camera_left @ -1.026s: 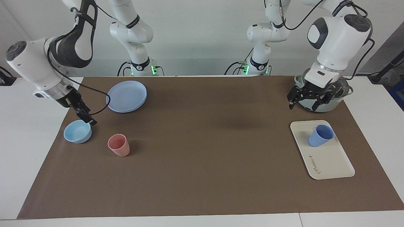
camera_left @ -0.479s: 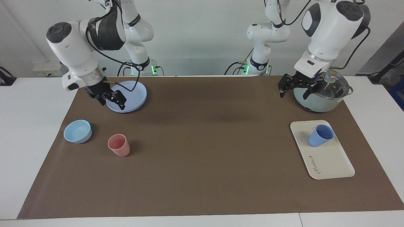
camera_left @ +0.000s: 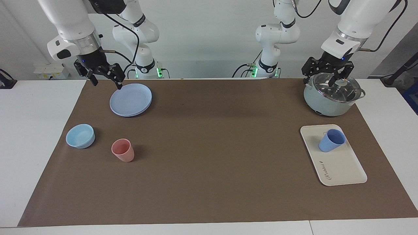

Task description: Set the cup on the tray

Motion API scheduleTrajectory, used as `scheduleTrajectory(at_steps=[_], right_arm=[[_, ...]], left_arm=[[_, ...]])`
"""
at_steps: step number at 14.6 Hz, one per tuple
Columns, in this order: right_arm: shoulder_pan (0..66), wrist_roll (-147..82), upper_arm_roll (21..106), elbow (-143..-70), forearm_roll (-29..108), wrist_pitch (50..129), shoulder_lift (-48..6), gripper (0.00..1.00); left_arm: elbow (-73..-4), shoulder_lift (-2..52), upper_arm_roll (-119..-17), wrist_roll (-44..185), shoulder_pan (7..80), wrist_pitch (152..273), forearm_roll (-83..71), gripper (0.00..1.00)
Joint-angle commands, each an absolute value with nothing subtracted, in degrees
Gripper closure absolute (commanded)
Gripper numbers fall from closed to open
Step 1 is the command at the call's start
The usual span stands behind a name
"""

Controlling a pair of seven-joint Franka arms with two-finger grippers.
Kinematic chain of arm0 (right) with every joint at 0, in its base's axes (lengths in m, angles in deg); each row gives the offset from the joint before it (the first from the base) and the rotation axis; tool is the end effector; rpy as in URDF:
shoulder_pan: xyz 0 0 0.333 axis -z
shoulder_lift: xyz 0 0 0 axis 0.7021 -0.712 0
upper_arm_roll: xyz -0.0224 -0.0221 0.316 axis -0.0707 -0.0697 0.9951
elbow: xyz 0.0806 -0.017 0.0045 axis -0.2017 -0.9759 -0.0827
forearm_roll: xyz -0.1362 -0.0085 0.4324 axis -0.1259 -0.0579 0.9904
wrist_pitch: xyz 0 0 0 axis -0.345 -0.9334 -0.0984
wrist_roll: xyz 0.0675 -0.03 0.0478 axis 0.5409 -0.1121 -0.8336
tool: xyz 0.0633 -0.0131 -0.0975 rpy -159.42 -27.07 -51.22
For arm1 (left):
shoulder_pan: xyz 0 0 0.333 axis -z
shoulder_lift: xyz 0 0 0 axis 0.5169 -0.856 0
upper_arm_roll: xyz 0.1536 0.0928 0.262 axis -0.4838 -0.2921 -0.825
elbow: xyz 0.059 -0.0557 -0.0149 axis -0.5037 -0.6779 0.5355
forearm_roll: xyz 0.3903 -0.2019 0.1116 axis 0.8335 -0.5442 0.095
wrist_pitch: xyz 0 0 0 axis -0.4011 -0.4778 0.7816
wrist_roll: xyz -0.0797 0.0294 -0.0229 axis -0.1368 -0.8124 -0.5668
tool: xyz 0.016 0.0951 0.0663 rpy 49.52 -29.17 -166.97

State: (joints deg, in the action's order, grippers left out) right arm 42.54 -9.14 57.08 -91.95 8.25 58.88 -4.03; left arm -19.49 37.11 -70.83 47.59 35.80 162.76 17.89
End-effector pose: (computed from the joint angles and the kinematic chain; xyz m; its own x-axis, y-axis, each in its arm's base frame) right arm 0.6003 0.0280 0.6401 0.9766 -0.2148 -0.0097 -0.2147 -0.9766 0.0096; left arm 0.5968 -0.0570 0.6364 0.9768 -0.2135 0.0151 -0.2138 -0.9767 0.0206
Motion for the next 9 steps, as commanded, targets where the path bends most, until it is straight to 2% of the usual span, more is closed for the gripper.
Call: scheduleTrajectory(at_steps=[1,5,9], right_arm=[[43.19,-12.2,57.64,-90.61,6.95,56.72,-4.47,0.01],[43.02,-14.39,57.64,-93.68,7.3,56.1,-2.53,0.01],[43.02,-16.25,57.64,-93.86,7.21,56.1,-2.44,0.01]], left_arm=[[-23.31,39.86,-70.28,45.56,34.03,164.79,19.37,0.0],[-20.07,38.99,-70.2,46.09,33.76,160.5,19.55,0.0],[-21.99,39.77,-70.19,46.09,33.76,160.22,19.46,0.0]])
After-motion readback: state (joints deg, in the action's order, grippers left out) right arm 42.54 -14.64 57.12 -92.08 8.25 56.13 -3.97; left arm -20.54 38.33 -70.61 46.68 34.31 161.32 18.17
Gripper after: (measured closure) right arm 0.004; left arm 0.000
